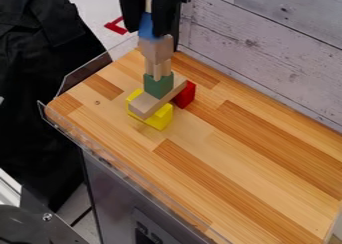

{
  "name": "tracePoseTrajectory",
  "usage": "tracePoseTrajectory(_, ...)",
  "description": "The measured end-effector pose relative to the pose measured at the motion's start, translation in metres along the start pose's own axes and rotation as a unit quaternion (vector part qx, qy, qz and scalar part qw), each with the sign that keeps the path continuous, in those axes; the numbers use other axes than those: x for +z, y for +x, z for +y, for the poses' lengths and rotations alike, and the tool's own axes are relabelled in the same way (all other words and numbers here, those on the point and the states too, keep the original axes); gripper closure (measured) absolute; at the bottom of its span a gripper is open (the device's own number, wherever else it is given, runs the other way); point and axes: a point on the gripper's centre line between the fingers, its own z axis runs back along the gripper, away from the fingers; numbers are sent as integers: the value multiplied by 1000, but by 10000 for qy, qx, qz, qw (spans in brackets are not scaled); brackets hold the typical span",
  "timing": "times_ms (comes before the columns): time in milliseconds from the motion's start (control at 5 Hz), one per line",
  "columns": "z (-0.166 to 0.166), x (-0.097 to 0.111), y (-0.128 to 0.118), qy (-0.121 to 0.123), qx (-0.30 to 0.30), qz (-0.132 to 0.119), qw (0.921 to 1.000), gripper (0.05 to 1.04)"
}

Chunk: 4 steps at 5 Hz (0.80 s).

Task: Took blue triangle and put on the top of tower

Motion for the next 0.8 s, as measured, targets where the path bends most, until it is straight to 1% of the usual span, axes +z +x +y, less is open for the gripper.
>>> tracePoseTrajectory(200, 2, -1, 1, -5, 41, 26, 10000, 545)
tracePoseTrajectory(400, 4, -1, 7, 2, 107, -3, 9999, 545)
tracePoseTrajectory(600, 5, 5, 11, 60, 177, -100, 9998, 545)
tracePoseTrajectory(800, 6, 7, 12, 124, 245, -142, 9995, 545)
